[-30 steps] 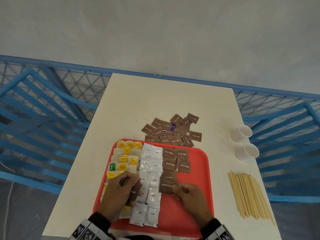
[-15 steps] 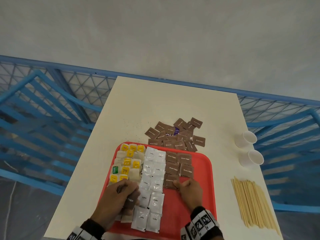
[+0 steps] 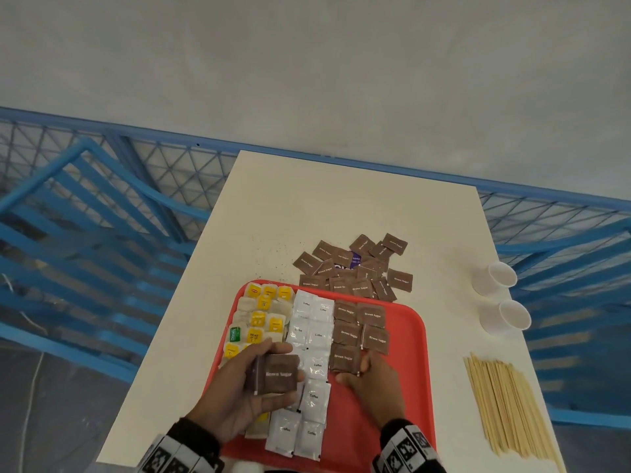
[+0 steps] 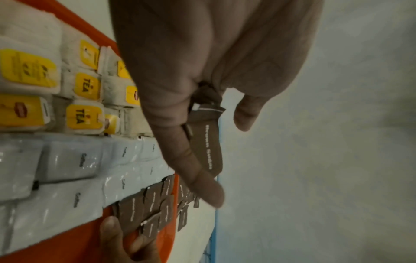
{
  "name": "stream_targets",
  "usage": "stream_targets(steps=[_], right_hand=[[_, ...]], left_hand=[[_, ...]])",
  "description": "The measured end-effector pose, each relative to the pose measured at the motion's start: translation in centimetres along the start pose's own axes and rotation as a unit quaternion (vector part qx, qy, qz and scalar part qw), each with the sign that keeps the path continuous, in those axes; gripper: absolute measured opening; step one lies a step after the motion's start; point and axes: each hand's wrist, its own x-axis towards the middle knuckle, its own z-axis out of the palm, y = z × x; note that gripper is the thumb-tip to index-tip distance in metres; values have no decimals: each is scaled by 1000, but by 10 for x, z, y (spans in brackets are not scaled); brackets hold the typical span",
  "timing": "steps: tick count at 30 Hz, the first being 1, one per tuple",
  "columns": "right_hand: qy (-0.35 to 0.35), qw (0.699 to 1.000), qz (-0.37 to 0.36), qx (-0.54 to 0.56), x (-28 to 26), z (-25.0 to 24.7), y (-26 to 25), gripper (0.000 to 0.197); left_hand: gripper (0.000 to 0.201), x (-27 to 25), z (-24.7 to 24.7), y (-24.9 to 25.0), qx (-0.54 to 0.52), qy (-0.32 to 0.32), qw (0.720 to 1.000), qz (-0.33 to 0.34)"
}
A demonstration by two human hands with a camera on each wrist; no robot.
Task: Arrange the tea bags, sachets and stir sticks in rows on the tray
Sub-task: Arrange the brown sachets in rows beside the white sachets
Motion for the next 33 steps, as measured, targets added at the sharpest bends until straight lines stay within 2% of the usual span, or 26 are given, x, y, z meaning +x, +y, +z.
stream_targets(steps=[3,7,10,12,15,18,23,31,33], right_hand=[[19,996,-77,40,-22,-13,-20,37],[-105,974,-118,161,-60,-28,-64,24],[-112,970,-138,166,-69,-36,-73,15],[-121,959,-118,226,-69,-44,-69,15],[-156,940,-73,294,-71,-54,-59,14],[-167,934,-77,305,-72,-60,-48,14],[-182,931,-62,310,-69,-67,-36,13],[-165,907,-37,386,-69,-68,-24,19],[-157,919,-52,357,-68,-74,-20,24]], left_hand=[[38,1,2,0,-8,-31,999,-6],[32,1,13,-2,82,-55,995,-9],[22,0,26,-8,222,-22,974,44],[14,1,31,-12,280,15,956,83],[11,1,35,-15,284,6,956,74],[17,3,38,-21,289,-4,955,63],[19,10,42,-35,303,4,948,96],[22,19,45,-47,260,-12,964,51],[21,21,46,-51,243,-9,969,47]])
